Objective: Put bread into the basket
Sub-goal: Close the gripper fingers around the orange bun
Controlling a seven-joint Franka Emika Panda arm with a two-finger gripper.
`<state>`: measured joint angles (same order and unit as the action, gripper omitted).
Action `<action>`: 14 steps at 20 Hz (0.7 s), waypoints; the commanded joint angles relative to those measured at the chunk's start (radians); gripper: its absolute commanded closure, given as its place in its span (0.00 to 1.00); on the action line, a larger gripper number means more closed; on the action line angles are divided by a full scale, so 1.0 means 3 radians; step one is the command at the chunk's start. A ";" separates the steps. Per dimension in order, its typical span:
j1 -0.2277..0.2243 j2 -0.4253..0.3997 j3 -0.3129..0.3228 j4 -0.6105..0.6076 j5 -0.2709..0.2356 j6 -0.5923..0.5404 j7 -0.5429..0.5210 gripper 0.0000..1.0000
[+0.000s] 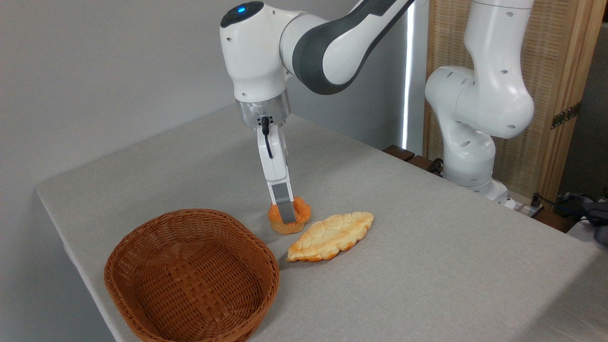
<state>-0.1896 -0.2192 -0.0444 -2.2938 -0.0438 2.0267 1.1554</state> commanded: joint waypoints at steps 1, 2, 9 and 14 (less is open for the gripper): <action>-0.0012 0.0015 -0.0031 -0.0044 -0.0023 0.0076 0.0060 0.00; -0.0012 0.0015 -0.0031 -0.0044 -0.0023 0.0081 0.0060 0.00; -0.0012 0.0030 -0.0031 -0.0136 -0.0023 0.0290 0.0076 0.26; -0.0012 0.0035 -0.0031 -0.0141 -0.0023 0.0285 0.0280 0.49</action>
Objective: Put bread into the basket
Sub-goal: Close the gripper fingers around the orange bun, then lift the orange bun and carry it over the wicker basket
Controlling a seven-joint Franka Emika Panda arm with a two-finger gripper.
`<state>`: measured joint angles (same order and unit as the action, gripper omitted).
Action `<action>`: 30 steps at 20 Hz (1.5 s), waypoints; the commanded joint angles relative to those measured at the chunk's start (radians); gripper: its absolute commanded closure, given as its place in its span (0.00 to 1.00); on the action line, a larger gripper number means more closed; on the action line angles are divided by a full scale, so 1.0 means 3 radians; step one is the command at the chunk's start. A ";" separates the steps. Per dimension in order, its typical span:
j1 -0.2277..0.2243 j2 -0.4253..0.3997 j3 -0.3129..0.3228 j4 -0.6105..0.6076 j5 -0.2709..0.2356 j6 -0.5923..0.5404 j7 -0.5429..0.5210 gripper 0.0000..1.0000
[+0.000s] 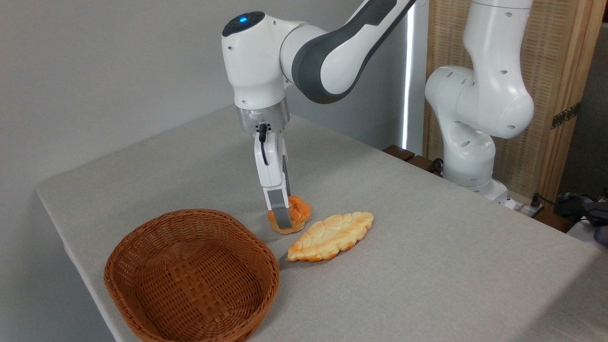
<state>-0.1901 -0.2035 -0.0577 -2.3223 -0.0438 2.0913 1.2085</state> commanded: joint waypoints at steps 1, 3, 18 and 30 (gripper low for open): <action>-0.0011 -0.0017 0.0013 -0.0046 -0.0023 0.0070 0.0103 0.49; -0.0011 -0.0017 0.0013 -0.0046 -0.0023 0.0070 0.0103 0.49; -0.0006 -0.0058 0.0019 -0.0011 -0.0028 -0.0252 0.0098 0.53; 0.0025 0.0003 0.0075 0.0771 -0.0615 -0.0763 -0.0024 0.54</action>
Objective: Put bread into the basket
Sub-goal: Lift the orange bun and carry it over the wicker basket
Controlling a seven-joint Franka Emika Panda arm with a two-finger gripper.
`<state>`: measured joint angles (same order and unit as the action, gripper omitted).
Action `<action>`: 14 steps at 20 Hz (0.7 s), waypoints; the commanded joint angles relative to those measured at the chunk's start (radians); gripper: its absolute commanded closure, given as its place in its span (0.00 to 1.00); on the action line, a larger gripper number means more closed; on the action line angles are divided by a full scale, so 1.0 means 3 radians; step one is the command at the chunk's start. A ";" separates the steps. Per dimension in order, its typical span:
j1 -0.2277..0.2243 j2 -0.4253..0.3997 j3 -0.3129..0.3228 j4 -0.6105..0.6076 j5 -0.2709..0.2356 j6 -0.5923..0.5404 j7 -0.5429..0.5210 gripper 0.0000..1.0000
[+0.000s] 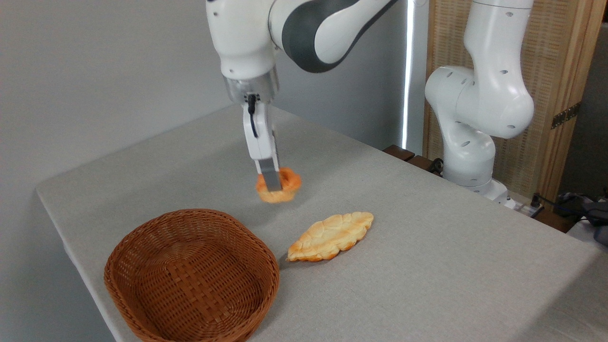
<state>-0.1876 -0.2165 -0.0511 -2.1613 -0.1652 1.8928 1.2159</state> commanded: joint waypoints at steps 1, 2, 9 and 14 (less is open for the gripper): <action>0.0017 0.0107 0.0103 0.0326 -0.0257 -0.0066 -0.0095 0.54; 0.0017 0.0164 0.0185 0.0449 -0.0323 -0.0056 -0.0136 0.54; 0.0037 0.0782 0.0334 0.1165 -0.0651 0.0373 -0.0392 0.53; 0.0037 0.1151 0.0293 0.1309 -0.0615 0.0935 -0.0402 0.49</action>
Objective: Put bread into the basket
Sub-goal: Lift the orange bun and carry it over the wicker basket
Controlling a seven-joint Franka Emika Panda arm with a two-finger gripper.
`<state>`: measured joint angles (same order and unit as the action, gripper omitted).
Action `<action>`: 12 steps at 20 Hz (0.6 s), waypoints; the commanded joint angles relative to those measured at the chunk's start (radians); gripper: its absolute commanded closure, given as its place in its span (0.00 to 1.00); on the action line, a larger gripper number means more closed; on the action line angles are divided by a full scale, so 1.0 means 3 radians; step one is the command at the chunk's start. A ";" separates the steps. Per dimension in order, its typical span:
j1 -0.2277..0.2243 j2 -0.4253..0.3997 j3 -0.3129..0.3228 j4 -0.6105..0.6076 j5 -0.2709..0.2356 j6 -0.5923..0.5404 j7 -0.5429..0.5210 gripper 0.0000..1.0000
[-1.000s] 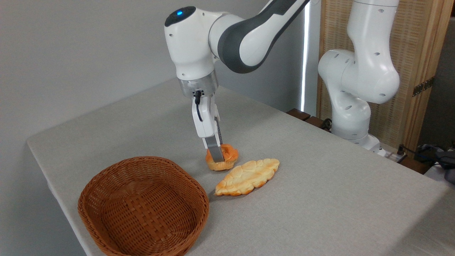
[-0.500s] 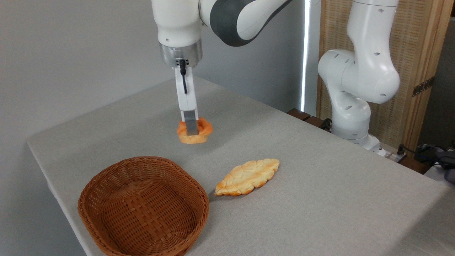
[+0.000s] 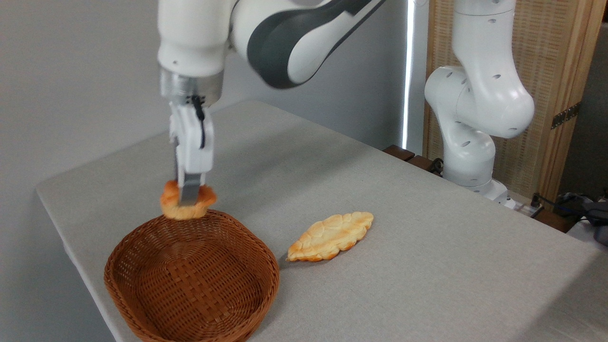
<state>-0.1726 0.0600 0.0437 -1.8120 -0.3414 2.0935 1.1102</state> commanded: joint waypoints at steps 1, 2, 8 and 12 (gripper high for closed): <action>-0.0013 0.0270 -0.0028 0.0139 -0.0023 0.0358 -0.0050 0.48; -0.0018 0.0306 -0.0033 0.0139 -0.0023 0.0400 -0.0035 0.48; -0.0023 0.0398 -0.0110 0.0139 0.0335 0.0410 -0.0009 0.22; -0.0023 0.0408 -0.0110 0.0134 0.0345 0.0410 0.0006 0.11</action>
<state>-0.1783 0.1758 0.0101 -1.7849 -0.2519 2.2106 1.1127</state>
